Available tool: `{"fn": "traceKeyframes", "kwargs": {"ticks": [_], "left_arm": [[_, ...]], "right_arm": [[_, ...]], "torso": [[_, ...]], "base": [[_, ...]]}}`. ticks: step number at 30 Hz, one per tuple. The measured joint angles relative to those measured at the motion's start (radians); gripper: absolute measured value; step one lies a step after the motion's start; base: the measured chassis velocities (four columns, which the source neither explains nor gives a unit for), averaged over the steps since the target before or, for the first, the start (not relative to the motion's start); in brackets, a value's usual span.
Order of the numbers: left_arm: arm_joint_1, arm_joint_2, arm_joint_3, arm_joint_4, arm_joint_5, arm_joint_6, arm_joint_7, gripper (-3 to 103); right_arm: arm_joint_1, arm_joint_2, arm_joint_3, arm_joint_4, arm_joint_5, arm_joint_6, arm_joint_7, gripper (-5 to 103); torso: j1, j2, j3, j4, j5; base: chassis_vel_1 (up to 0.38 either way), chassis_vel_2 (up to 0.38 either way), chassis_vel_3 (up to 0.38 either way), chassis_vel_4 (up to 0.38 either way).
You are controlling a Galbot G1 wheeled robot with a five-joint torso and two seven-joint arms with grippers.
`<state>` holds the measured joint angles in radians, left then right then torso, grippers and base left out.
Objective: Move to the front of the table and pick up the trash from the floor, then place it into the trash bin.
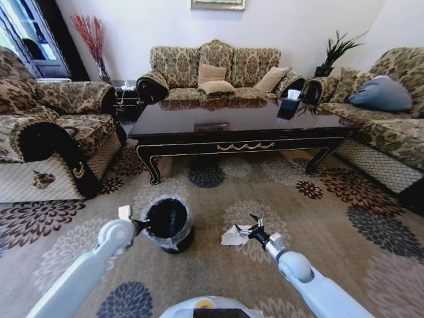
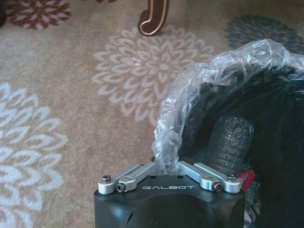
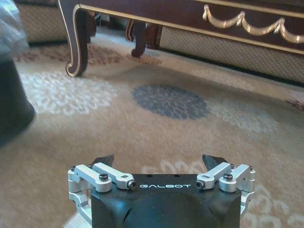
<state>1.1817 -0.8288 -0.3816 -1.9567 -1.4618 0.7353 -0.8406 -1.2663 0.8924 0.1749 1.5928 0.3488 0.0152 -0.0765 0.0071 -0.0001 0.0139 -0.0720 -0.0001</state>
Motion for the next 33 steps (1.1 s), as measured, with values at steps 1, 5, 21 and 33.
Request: {"fn": "traceKeyframes", "kwargs": {"ticks": [1, 5, 21, 33], "left_arm": [[0.007, -0.002, -0.007, 0.0, -0.001, 0.0, 0.001, 0], [0.03, 0.001, -0.018, -0.012, -0.001, 0.0, 0.001, 0], [0.082, 0.0, -0.045, -0.054, -0.006, 0.0, -0.007, 0], [0.096, 0.029, -0.072, -0.064, -0.026, 0.0, -0.009, 0]], "right_arm": [[0.011, 0.004, -0.005, -0.028, -0.014, 0.007, -0.003, 100], [0.091, 0.034, -0.008, -0.191, -0.179, 0.085, -0.02, 100], [0.234, 0.118, 0.022, -0.566, -0.469, 0.243, -0.064, 100], [0.347, 0.237, 0.061, -0.774, -0.645, 0.322, -0.047, 100]], "torso": [[0.0, 0.0, 0.0, 0.0001, 0.0], [0.0, 0.0, 0.0, -0.0001, 0.0002], [0.0, 0.0, 0.0, -0.0001, 0.0003], [0.0, 0.0, 0.0, -0.0002, -0.0004]], "base": [[0.0, 0.0, 0.0, 0.0], [0.0, 0.0, 0.0, 0.0], [0.0, 0.0, 0.0, 0.0], [0.0, 0.0, 0.0, 0.0]]}}
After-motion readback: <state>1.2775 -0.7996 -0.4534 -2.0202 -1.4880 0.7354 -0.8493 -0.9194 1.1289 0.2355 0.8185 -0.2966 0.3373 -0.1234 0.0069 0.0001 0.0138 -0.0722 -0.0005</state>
